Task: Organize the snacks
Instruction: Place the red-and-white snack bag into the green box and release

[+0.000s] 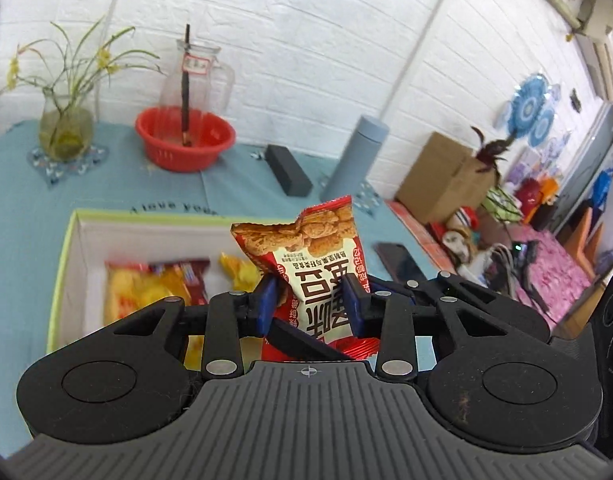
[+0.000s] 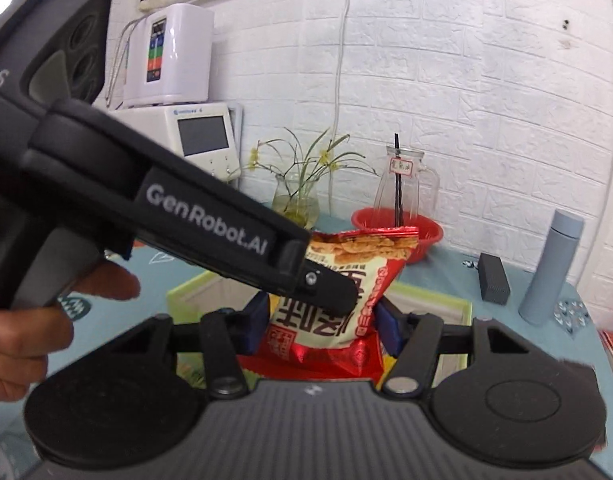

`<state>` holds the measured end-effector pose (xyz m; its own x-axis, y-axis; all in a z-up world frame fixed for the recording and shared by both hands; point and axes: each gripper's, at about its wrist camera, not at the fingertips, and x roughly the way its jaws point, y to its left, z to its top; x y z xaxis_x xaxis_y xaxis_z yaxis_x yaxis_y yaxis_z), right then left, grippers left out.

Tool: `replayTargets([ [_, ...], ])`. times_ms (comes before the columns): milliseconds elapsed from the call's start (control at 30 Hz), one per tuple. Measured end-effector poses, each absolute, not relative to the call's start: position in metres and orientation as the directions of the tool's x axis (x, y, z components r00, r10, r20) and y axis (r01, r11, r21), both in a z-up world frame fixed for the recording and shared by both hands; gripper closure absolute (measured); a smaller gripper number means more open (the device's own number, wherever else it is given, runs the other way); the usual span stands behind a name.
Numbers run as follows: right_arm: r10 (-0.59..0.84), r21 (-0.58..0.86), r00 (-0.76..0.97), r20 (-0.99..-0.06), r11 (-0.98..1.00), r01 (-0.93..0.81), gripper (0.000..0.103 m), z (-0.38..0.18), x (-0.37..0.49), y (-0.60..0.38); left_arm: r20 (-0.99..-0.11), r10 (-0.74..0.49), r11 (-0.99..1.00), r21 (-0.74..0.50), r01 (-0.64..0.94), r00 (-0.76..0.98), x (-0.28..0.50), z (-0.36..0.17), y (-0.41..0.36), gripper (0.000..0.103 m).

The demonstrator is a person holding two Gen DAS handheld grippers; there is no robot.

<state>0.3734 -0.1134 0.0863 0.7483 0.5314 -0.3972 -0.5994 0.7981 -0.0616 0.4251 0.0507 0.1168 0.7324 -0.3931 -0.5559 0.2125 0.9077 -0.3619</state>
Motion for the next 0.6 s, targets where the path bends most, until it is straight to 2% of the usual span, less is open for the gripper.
replayTargets([
  [200, 0.530, -0.043, 0.701, -0.476, 0.783, -0.621, 0.038, 0.063, 0.453, -0.097, -0.627, -0.358, 0.924, -0.347, 0.163, 0.692, 0.490, 0.077, 0.059, 0.090],
  [300, 0.535, -0.009, 0.667, -0.518, 0.777, -0.630, 0.037, 0.042, 0.475, -0.093, -0.654, -0.350, 0.926, -0.351, 0.141, 0.671, 0.504, 0.055, 0.063, 0.080],
  [400, 0.536, 0.007, 0.659, -0.527, 0.778, -0.628, 0.035, 0.036, 0.476, -0.095, -0.641, -0.317, 0.938, -0.322, 0.130, 0.699, 0.496, 0.058, 0.065, 0.068],
  [467, 0.535, -0.004, 0.683, -0.498, 0.786, -0.619, 0.029, 0.045, 0.466, -0.104, -0.609, -0.284, 0.951, -0.276, 0.138, 0.741, 0.479, 0.070, 0.061, 0.055],
  [600, 0.530, -0.023, 0.743, -0.409, 0.807, -0.590, 0.011, 0.071, 0.425, -0.127, -0.545, -0.240, 0.967, -0.202, 0.152, 0.804, 0.434, 0.093, 0.051, 0.043],
])
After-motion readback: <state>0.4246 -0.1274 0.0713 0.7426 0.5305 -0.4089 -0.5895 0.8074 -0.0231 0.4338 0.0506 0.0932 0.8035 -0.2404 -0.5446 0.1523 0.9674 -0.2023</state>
